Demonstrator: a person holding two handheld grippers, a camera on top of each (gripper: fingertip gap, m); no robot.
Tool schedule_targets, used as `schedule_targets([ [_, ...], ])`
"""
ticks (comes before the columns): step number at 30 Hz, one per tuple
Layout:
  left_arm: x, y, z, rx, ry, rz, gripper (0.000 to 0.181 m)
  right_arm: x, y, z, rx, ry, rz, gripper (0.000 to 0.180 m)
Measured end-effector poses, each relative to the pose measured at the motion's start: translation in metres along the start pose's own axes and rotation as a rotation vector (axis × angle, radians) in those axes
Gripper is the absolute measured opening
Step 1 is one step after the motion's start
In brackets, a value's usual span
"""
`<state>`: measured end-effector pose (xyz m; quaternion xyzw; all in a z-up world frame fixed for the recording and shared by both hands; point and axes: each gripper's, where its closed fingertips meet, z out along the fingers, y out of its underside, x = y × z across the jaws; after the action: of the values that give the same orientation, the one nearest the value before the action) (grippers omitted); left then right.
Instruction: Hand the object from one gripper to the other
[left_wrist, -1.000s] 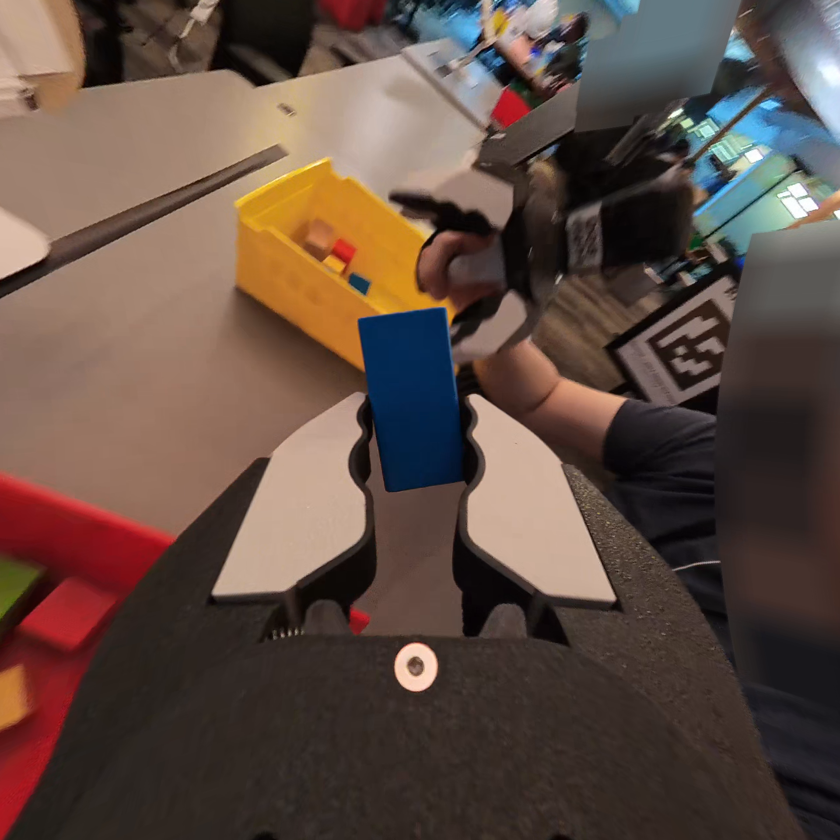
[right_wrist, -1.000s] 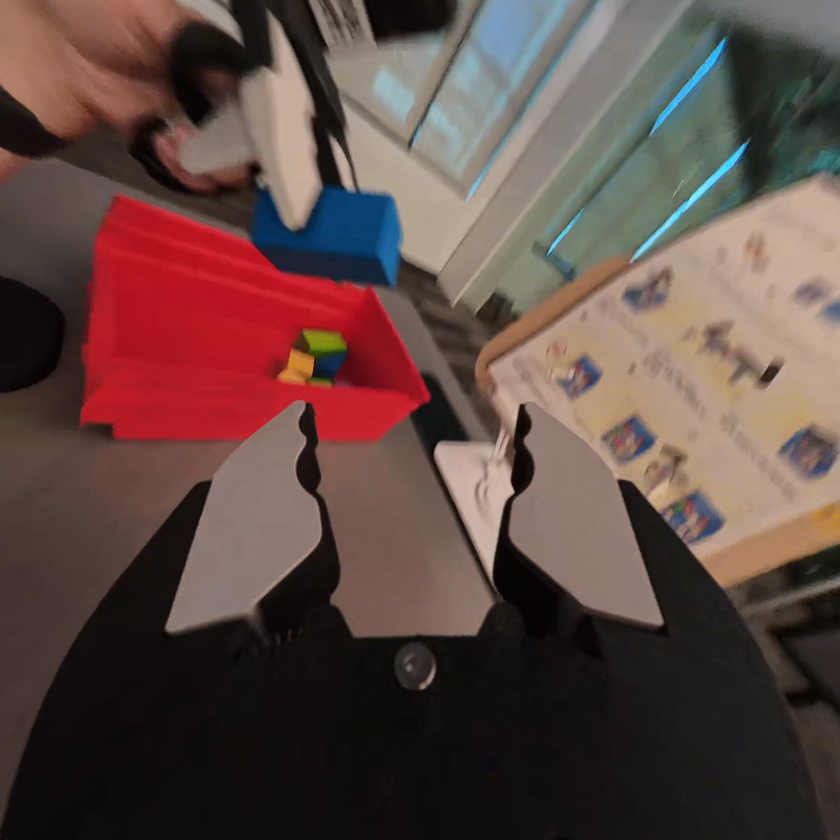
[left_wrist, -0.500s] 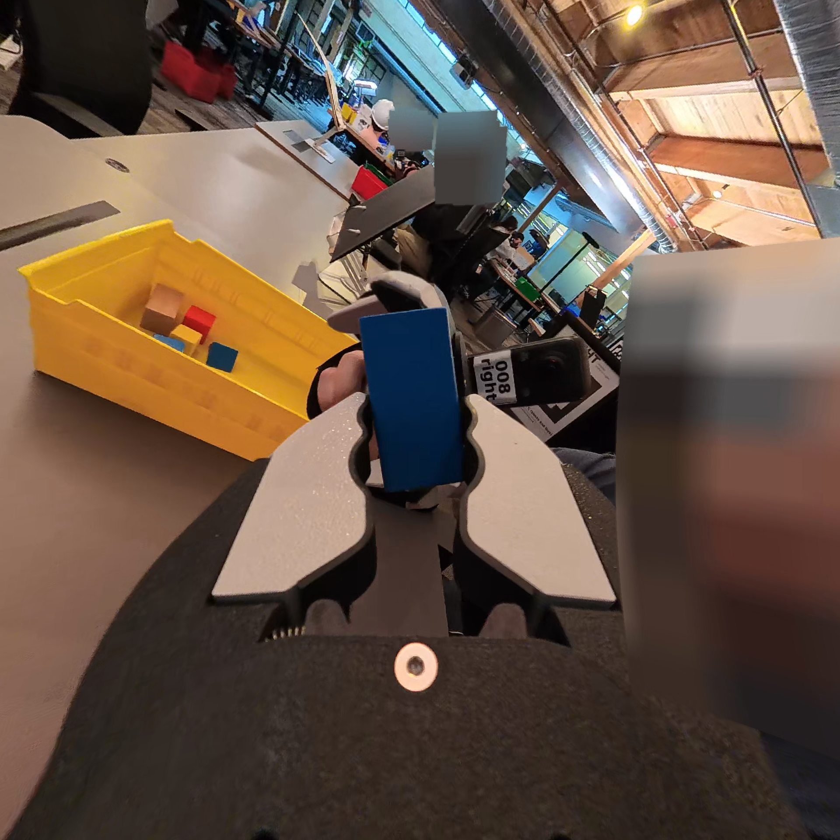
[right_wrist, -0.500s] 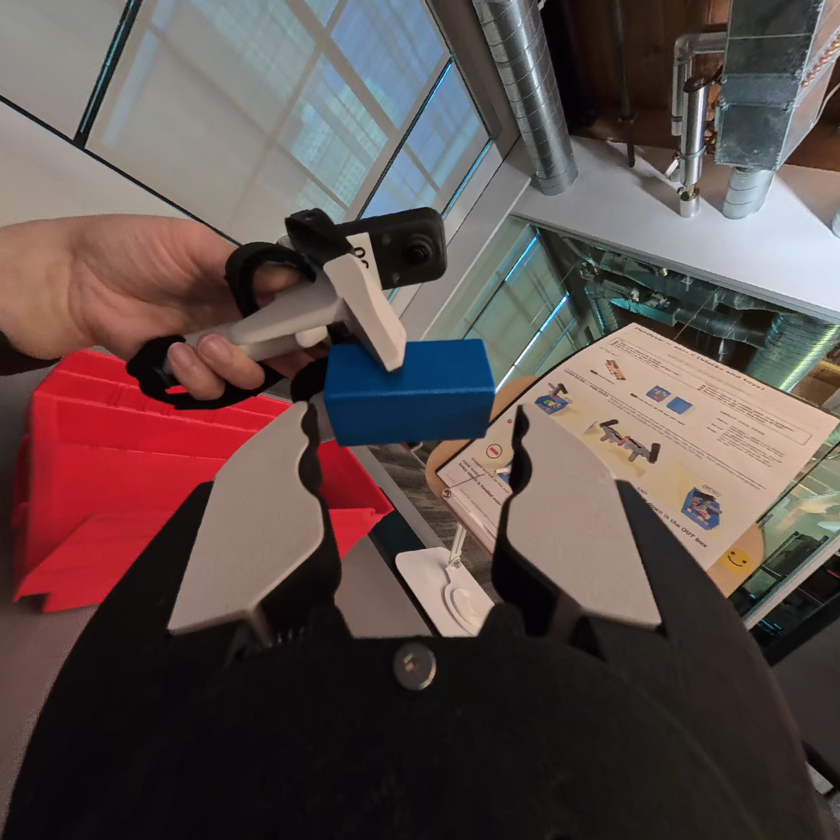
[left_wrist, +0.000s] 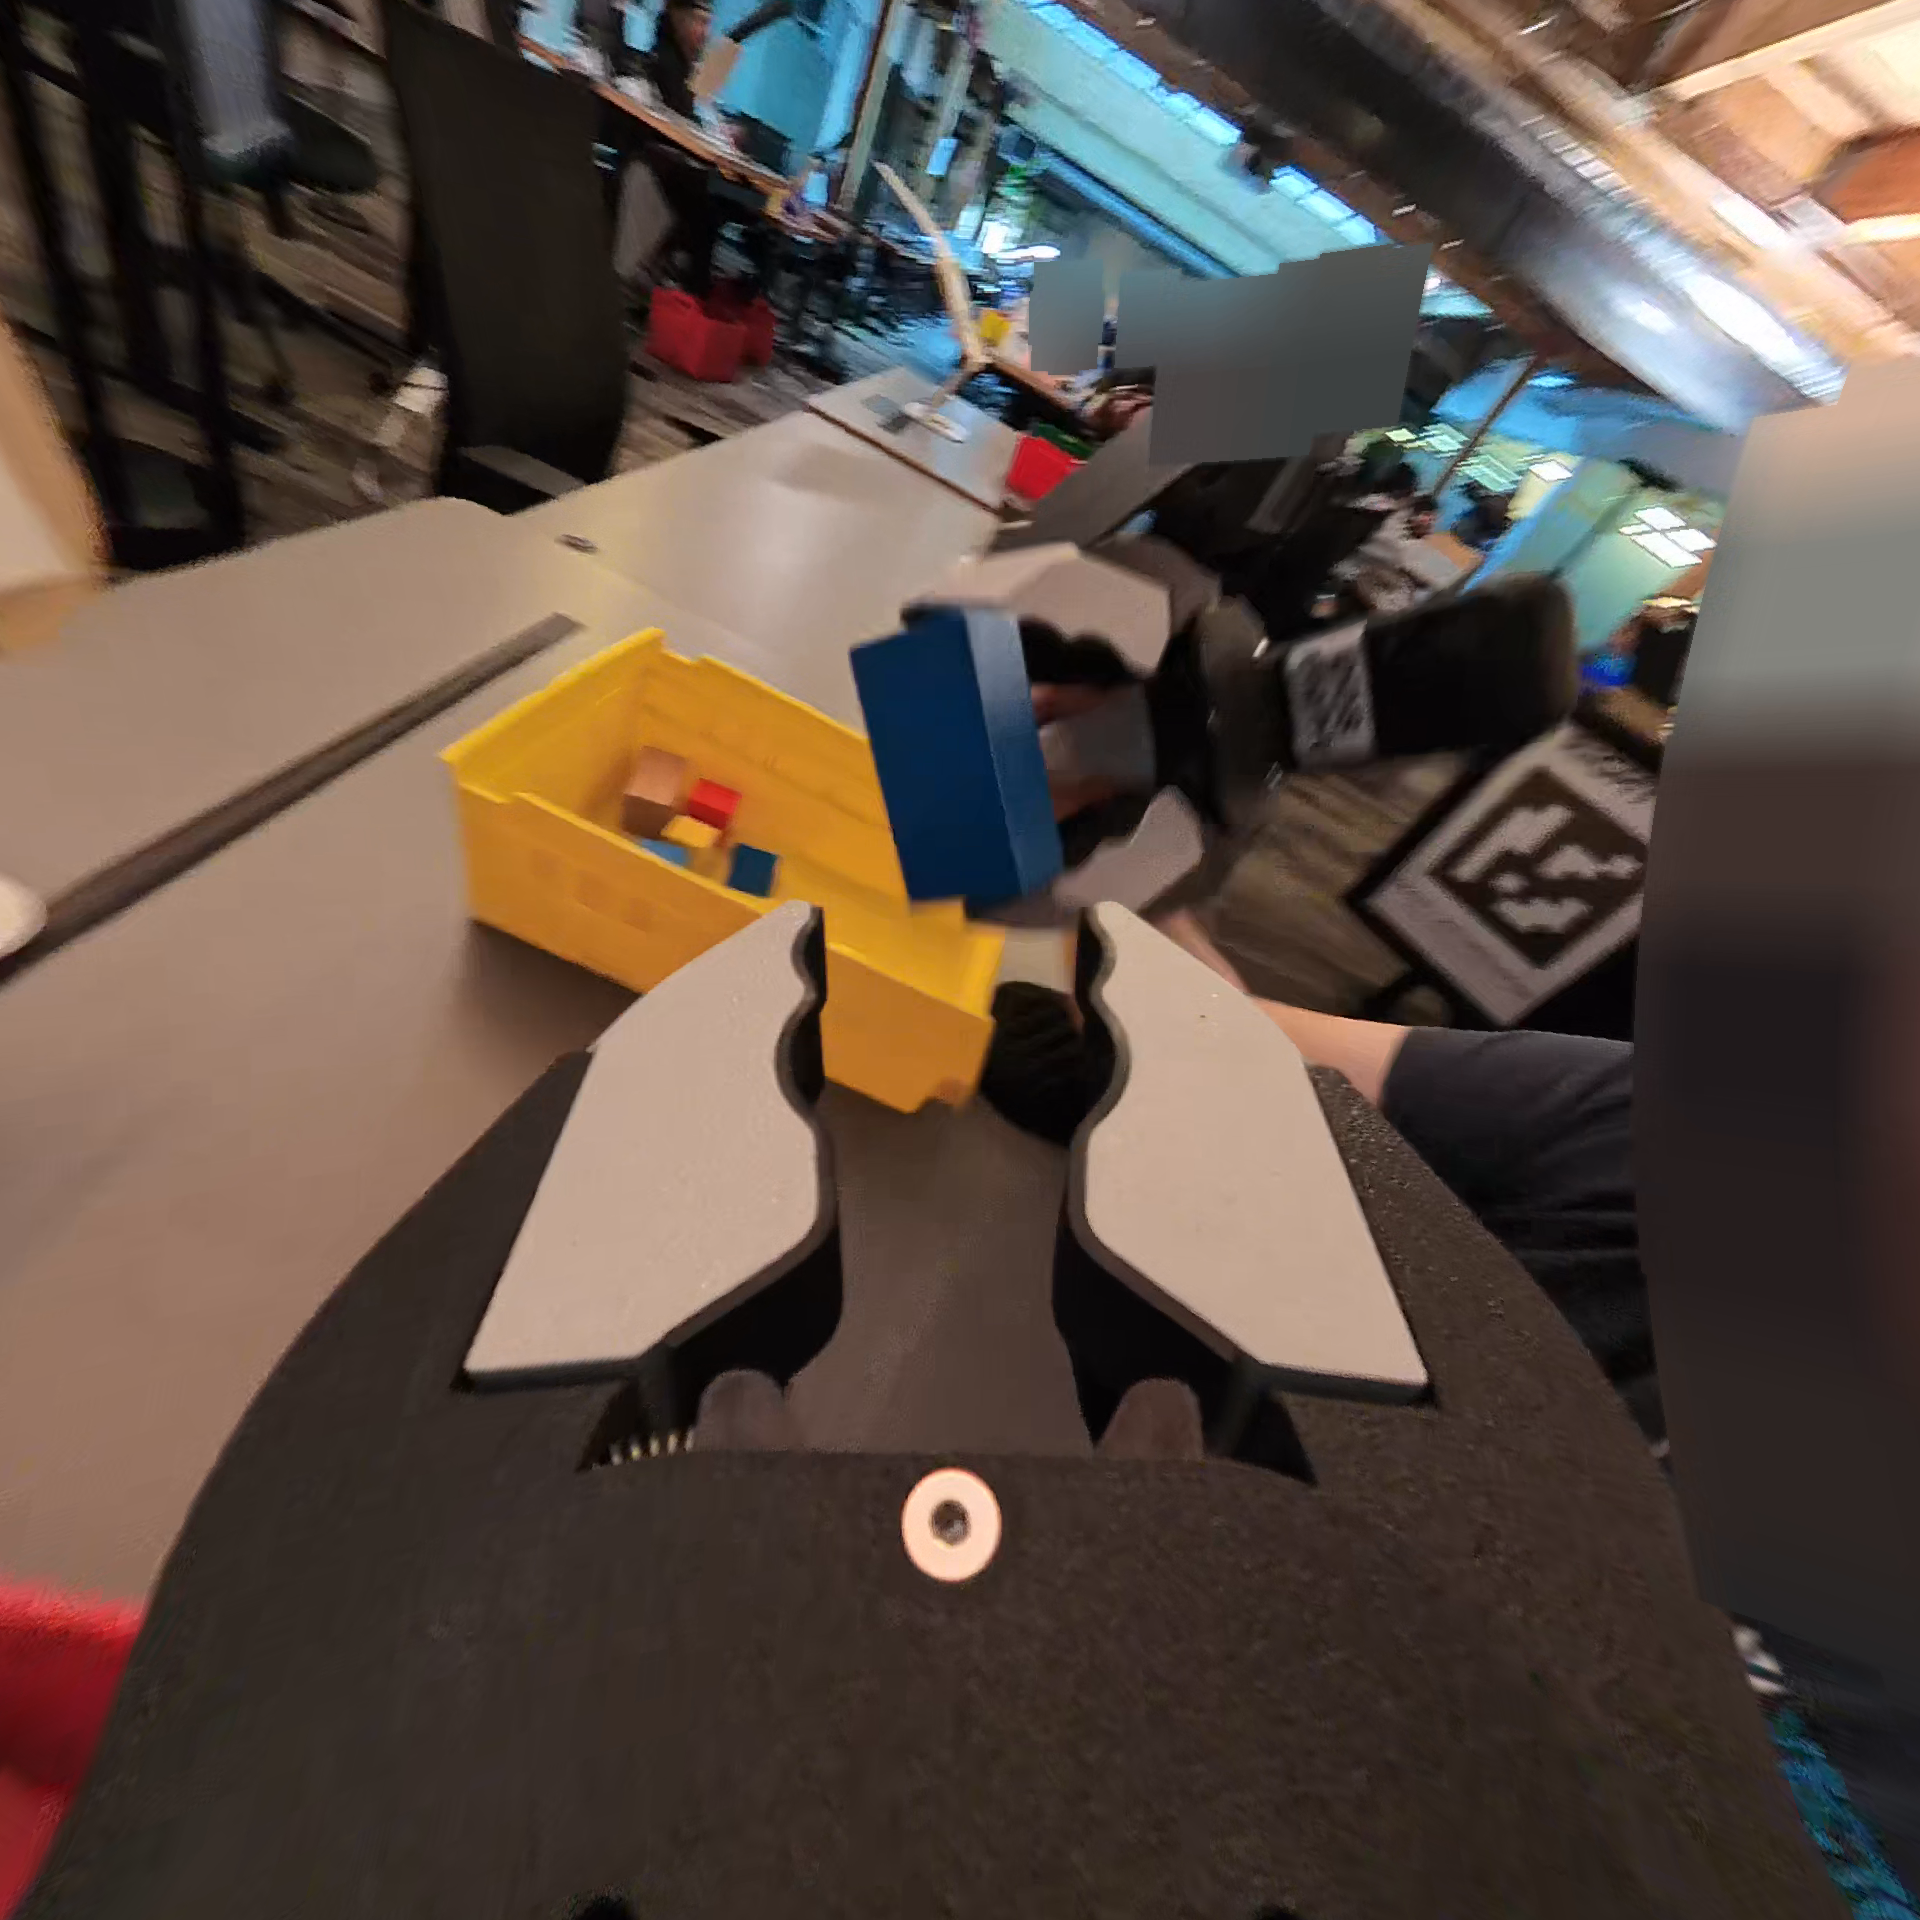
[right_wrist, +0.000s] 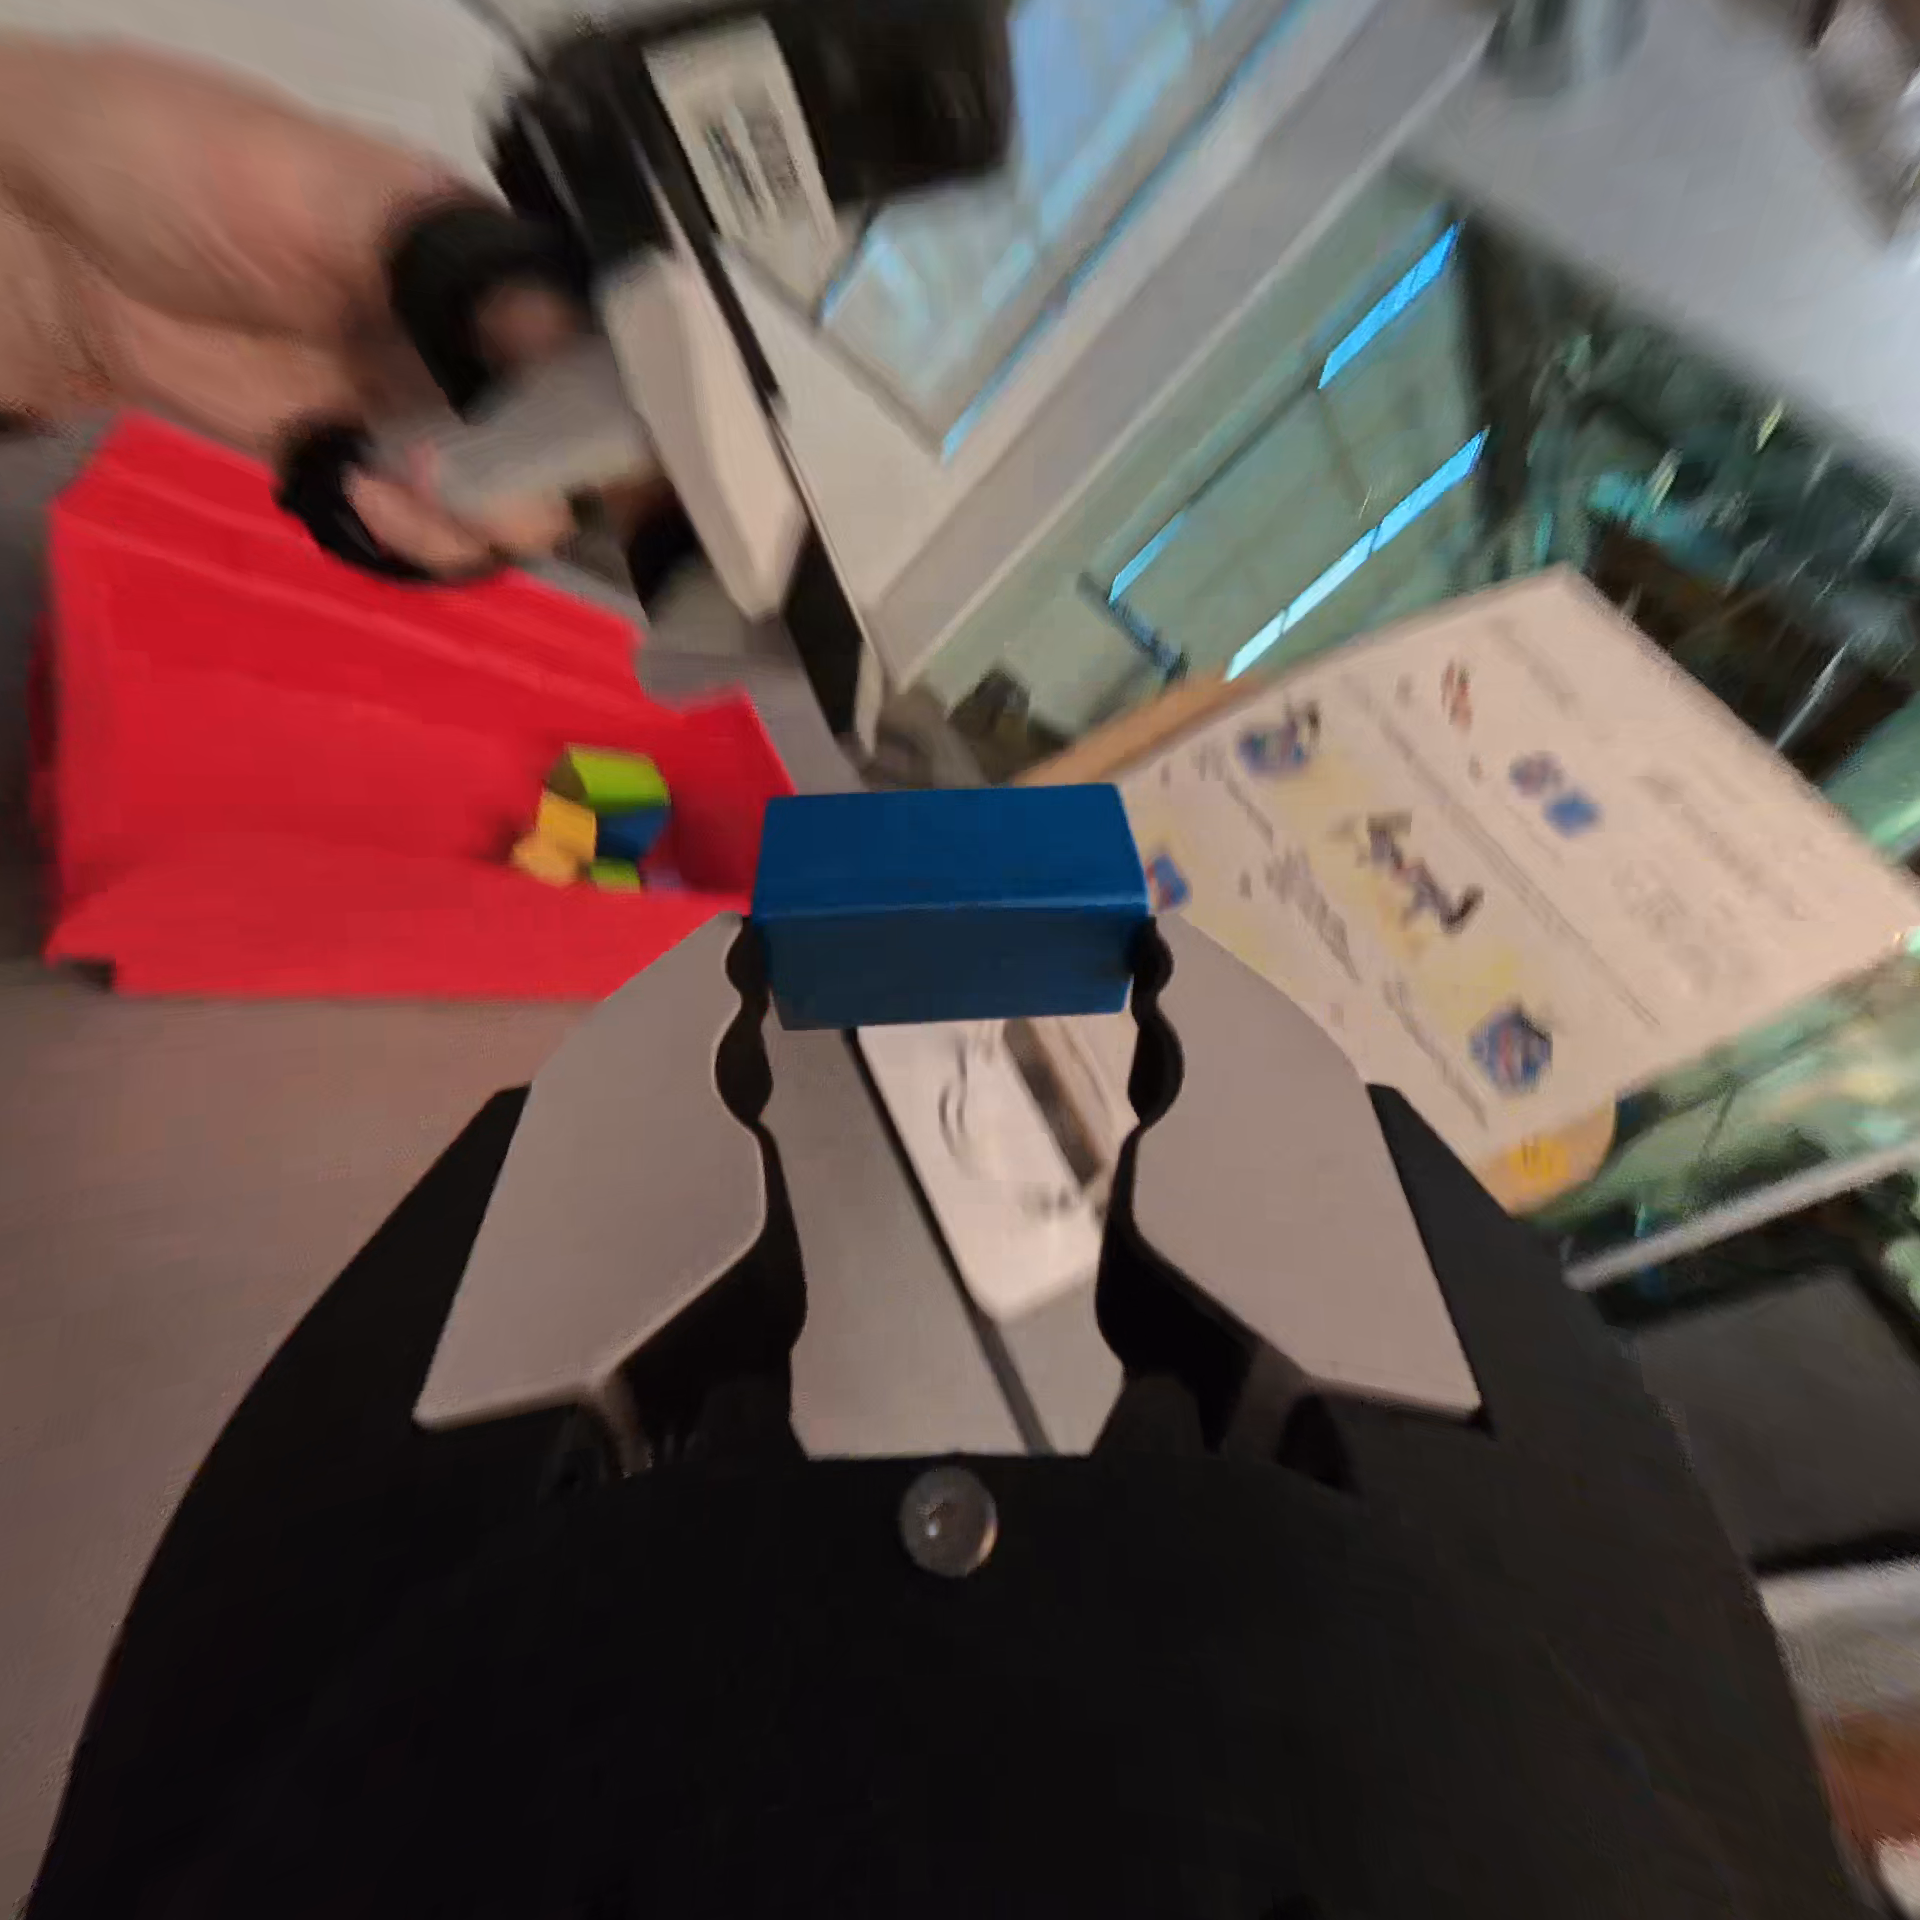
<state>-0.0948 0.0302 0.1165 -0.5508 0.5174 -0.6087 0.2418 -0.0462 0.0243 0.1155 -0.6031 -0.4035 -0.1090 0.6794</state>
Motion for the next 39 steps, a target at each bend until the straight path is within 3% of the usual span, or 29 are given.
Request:
schedule_targets([
  [3,-0.018,-0.005,-0.019,0.004,-0.191,0.083,0.045,0.033,0.060,-0.033,-0.289,-0.090,0.280,0.069],
  [5,-0.025,-0.009,-0.030,0.010,-0.284,0.128,0.040,0.050,0.115,-0.059,-0.504,-0.058,0.485,0.069],
  [9,-0.026,-0.014,-0.041,0.026,-0.347,0.164,0.036,0.038,0.219,-0.110,-1.008,-0.038,0.729,0.069],
  [15,-0.018,-0.017,-0.045,0.045,-0.341,0.193,0.030,-0.019,0.275,-0.119,-1.314,-0.235,0.889,0.069],
  [23,-0.007,-0.019,-0.046,0.078,-0.271,0.214,0.024,-0.046,0.311,-0.113,-1.499,-0.253,0.913,0.069],
  [39,-0.010,-0.021,-0.051,0.095,-0.255,0.203,0.036,-0.043,0.324,-0.103,-1.501,-0.173,0.958,0.067],
])
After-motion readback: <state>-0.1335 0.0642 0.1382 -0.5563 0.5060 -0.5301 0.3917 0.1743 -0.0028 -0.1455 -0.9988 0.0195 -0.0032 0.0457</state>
